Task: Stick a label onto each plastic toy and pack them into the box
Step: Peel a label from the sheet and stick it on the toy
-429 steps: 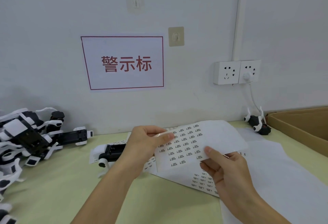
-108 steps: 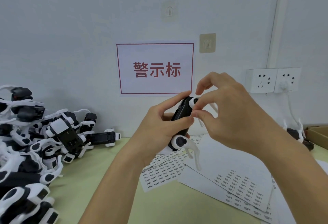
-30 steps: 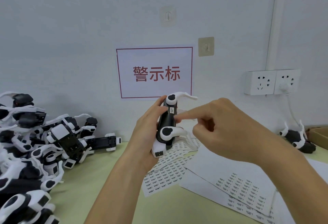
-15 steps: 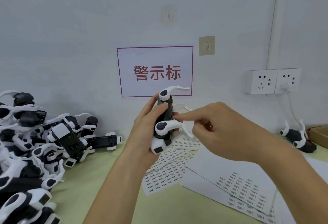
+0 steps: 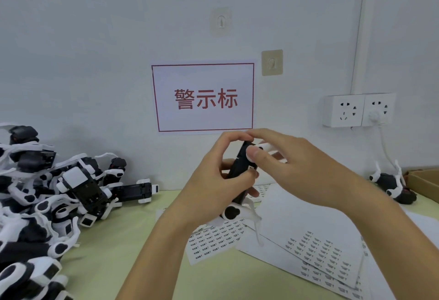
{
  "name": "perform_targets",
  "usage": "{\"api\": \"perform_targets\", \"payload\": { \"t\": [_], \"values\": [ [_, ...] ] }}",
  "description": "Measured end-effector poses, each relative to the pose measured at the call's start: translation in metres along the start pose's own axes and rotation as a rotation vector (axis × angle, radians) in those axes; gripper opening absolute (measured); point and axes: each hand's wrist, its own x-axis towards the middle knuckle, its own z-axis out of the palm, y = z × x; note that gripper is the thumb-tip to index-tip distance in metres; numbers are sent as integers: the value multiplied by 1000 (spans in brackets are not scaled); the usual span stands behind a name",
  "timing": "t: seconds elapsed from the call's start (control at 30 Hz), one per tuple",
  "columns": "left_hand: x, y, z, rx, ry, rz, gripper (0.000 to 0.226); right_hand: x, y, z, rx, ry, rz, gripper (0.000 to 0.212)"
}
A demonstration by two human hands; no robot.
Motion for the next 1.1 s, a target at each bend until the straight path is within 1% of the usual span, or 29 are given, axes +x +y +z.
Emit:
{"api": "perform_targets", "payload": {
  "t": [0.07,0.2,0.23,0.27,0.37,0.47,0.57,0.6,0.67,0.73,0.8,0.87,0.93,1.0,1.1],
  "values": [
    [0,1,0,45,-26,12,43,-1,0,-5,6,-14,-21,30],
    [-2,0,2,20,-46,4,38,-1,1,-7,-53,4,-25,50],
    [-2,0,4,12,-43,-2,38,-1,1,-7,-63,7,-22,51],
    [-2,-1,4,12,-43,-8,38,-2,0,-7,-63,5,-19,51],
    [-2,-3,4,31,-53,-25,41,-3,0,-9,-36,-11,-9,40],
    [-2,-4,-1,73,-72,-42,48,-4,-2,-8,-40,-76,-32,36],
    [-2,-4,-1,97,-70,-48,50,-2,-1,-8,-3,-96,-28,22],
    [-2,-4,0,95,-65,-58,48,-2,0,-8,20,-93,-14,20],
    [-1,-4,0,110,-66,-84,46,-1,3,-10,84,-90,23,22],
    [1,-6,-3,138,-77,-132,54,-1,8,-13,180,-49,69,27],
    [1,-11,-6,156,-67,-210,70,0,14,-17,260,56,112,24],
    [1,-15,-7,129,-15,-282,78,1,19,-19,320,155,156,21],
    [3,-18,-3,-26,59,-300,77,3,22,-19,387,200,199,24],
    [7,-20,1,-175,169,-263,76,5,22,-16,452,210,226,27],
    [11,-19,4,-310,335,-198,76,7,23,-16,553,178,249,31]
  ]
}}
